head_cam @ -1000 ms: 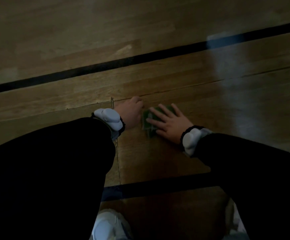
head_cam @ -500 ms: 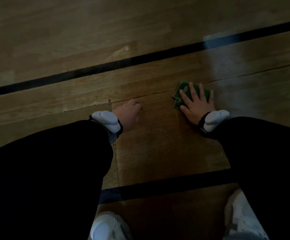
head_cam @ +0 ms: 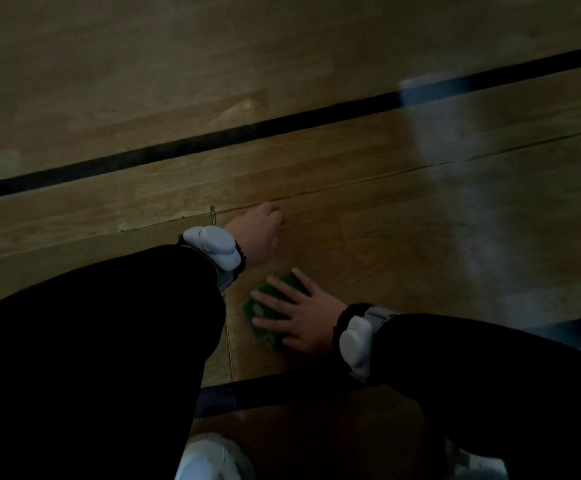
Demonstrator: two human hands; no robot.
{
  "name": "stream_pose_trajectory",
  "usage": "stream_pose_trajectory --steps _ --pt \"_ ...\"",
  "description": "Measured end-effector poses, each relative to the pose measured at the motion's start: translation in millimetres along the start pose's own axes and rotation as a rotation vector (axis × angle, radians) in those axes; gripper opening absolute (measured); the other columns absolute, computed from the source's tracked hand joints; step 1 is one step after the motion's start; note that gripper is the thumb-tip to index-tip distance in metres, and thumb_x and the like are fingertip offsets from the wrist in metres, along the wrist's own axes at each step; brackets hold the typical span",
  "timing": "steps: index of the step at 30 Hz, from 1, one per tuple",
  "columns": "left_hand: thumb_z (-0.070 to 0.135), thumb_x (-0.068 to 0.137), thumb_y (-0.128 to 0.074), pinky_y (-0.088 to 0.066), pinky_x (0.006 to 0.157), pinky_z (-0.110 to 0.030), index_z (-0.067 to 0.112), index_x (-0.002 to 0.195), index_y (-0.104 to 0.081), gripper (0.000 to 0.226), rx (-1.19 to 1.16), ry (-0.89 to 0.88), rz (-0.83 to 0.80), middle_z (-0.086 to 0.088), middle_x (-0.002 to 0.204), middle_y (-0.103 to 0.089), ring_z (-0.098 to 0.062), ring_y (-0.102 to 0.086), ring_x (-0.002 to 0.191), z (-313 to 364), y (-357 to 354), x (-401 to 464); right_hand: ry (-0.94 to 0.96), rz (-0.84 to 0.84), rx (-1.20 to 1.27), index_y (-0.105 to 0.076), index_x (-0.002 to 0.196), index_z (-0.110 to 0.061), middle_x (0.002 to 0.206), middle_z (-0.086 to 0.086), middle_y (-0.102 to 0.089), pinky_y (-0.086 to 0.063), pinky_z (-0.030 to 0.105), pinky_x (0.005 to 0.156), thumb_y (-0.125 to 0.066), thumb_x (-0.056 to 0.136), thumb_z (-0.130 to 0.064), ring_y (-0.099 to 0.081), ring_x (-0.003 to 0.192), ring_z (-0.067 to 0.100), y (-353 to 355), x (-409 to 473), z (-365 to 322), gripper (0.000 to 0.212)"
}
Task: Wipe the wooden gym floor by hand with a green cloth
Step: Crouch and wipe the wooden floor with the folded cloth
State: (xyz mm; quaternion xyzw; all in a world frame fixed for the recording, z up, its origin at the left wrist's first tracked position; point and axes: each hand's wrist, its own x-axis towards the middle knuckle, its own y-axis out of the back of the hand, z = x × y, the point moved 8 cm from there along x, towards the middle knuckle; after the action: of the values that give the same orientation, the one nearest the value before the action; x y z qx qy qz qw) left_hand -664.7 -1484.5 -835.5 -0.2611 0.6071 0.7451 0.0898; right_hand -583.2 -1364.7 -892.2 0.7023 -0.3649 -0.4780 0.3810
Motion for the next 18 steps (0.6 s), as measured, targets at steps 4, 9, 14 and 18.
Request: stream_pose_trajectory --steps 4,9,14,18 --pt "0.014 0.097 -0.04 -0.041 0.103 -0.037 0.011 0.138 -0.04 0.041 0.005 0.003 -0.012 -0.006 0.151 -0.025 -0.027 -0.04 0.131 -3 -4 -2 0.133 0.058 -0.045 -0.02 0.15 -0.033 0.161 0.003 -0.001 0.021 0.06 0.101 -0.038 0.099 -0.045 0.004 0.146 0.036 -1 0 -7 0.056" --pt "0.015 0.098 -0.039 -0.04 0.102 -0.034 0.01 0.139 -0.039 0.042 0.002 0.003 -0.003 -0.006 0.152 -0.024 -0.025 -0.039 0.132 0 0 0 0.112 0.075 -0.044 -0.021 0.15 -0.038 0.161 -0.003 -0.004 0.017 0.055 0.107 -0.039 0.099 -0.045 0.002 0.147 0.029 1 -2 12 0.054" --pt "0.018 0.098 -0.041 -0.04 0.104 -0.037 0.011 0.14 -0.038 0.043 0.002 -0.001 -0.009 -0.005 0.152 -0.026 -0.025 -0.039 0.131 3 -2 2 -0.194 0.024 0.002 0.004 0.149 -0.043 0.158 -0.008 0.018 0.018 0.05 0.11 -0.022 0.101 -0.049 0.017 0.146 0.023 10 -18 68 0.054" --pt "0.019 0.098 -0.04 -0.042 0.103 -0.038 0.013 0.139 -0.04 0.041 0.018 -0.023 -0.01 -0.006 0.149 -0.029 -0.025 -0.042 0.128 7 -3 2 -0.485 0.026 0.101 0.011 0.147 -0.044 0.156 -0.007 0.025 0.013 0.054 0.114 -0.018 0.101 -0.048 0.02 0.145 0.024 21 -50 133 0.055"
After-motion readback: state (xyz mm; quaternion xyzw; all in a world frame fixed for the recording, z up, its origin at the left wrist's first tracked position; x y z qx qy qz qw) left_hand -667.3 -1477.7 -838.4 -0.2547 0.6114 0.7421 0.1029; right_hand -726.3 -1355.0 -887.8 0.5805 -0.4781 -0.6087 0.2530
